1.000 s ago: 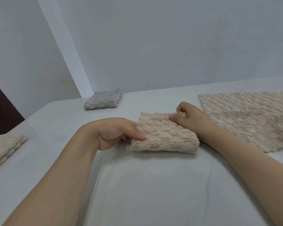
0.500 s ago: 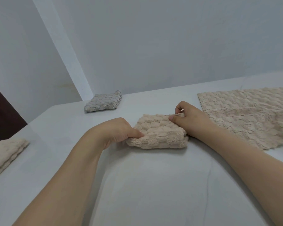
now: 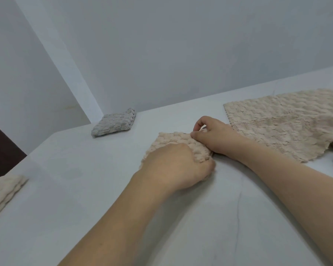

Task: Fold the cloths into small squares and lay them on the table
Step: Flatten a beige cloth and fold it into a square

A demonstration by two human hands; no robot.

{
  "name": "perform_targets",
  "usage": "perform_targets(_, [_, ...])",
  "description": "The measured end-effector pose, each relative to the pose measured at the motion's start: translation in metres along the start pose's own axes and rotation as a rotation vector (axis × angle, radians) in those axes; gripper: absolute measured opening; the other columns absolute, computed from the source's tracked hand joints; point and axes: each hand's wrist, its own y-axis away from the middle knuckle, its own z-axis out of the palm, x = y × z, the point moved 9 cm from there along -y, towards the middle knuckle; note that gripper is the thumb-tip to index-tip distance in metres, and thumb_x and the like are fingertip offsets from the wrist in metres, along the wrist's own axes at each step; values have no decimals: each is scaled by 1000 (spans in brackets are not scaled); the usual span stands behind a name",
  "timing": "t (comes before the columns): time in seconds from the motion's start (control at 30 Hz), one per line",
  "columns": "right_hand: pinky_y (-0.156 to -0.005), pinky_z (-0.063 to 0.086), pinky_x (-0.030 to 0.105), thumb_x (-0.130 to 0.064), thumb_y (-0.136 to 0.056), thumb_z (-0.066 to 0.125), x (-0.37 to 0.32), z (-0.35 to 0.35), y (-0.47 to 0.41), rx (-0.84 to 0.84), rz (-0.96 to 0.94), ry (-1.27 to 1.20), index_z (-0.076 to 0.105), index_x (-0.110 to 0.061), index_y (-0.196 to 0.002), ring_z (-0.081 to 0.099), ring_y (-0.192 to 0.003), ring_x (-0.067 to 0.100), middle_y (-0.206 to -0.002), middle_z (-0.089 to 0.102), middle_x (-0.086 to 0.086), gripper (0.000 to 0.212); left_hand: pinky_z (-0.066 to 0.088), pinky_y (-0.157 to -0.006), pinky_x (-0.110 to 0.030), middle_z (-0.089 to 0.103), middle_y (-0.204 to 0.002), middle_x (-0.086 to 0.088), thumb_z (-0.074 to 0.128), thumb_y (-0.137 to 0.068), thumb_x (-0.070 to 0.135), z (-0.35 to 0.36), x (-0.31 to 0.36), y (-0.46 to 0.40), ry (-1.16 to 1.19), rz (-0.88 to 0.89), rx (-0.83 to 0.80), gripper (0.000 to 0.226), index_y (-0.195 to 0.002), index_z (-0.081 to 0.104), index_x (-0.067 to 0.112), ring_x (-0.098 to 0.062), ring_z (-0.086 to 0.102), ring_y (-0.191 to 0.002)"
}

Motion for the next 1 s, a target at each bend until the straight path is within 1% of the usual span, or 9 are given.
perform_targets(0.13, [-91, 34, 32, -37, -90, 57, -1, 0, -1, 18, -19, 41, 60, -25, -96, 50, -79, 8, -80, 54, -15, 13, 34, -64, -33, 54, -87, -2, 45, -87, 46, 6, 2, -1, -82, -1, 12, 30, -73, 44, 20, -23, 47, -83])
perform_targets(0.27, [-92, 35, 33, -33, -91, 57, -1, 0, -2, 30, -23, 77, 60, -22, -97, 53, -86, 16, -78, 53, -14, 13, 36, -91, -44, 50, -125, -6, 47, -85, 34, 18, 11, 6, -244, 34, -37, 33, -115, 50, 20, -27, 42, -118])
perform_targets(0.43, [-92, 35, 33, -33, -92, 57, -1, 0, -2, 31, -16, 99, 60, -22, -98, 52, -86, 15, -78, 52, -14, 13, 34, -101, -48, 45, -130, -6, 47, -85, 32, 21, 10, 5, -235, 36, -124, 34, -117, 49, 21, -27, 36, -127])
perform_targets(0.53, [-93, 35, 34, -34, -91, 58, -1, 0, -3, 42, -17, 94, 60, -23, -96, 52, -87, 15, -77, 51, -15, 12, 40, -90, -41, 48, -113, -4, 48, -85, 36, 19, 7, 6, -132, 55, -209, 18, -94, 44, 21, -24, 43, -116])
perform_targets(0.6, [-94, 35, 34, -34, -91, 59, -1, -1, -4, 50, -18, 93, 60, -23, -95, 52, -88, 16, -77, 51, -15, 12, 37, -69, -33, 49, -86, 0, 51, -75, 38, 19, 2, 2, 61, 69, -288, 20, -74, 46, 19, -20, 50, -86])
perform_targets(0.67, [-94, 36, 34, -35, -90, 59, -1, -1, -3, 49, -18, 93, 60, -24, -95, 51, -88, 15, -77, 50, -15, 12, 35, -65, -30, 47, -69, 3, 52, -66, 36, 14, -5, -4, 302, 66, -297, 20, -58, 48, 19, -19, 43, -69])
perform_targets(0.8, [-90, 34, 33, -36, -91, 58, -1, -1, -3, 45, -23, 96, 60, -24, -95, 52, -87, 15, -79, 53, -14, 12, 38, -63, -27, 52, -69, 5, 53, -92, 27, 18, -14, -11, 273, 48, -228, 25, -68, 53, 19, -15, 47, -67])
perform_targets(0.87, [-89, 34, 32, -36, -91, 57, -1, -1, -2, 47, -19, 107, 60, -24, -96, 52, -86, 14, -81, 53, -14, 13, 36, -61, -28, 54, -79, 7, 50, -94, 34, 19, -10, -10, 90, 78, -191, 22, -75, 51, 22, -14, 50, -73])
perform_targets(1.0, [-92, 34, 34, -34, -91, 57, -3, -1, 0, 38, -17, 115, 60, -24, -97, 51, -87, 14, -78, 50, -16, 12, 34, -59, -30, 52, -80, 9, 60, -86, 52, 20, -7, -1, 82, 64, -261, 30, -79, 48, 26, -11, 47, -70])
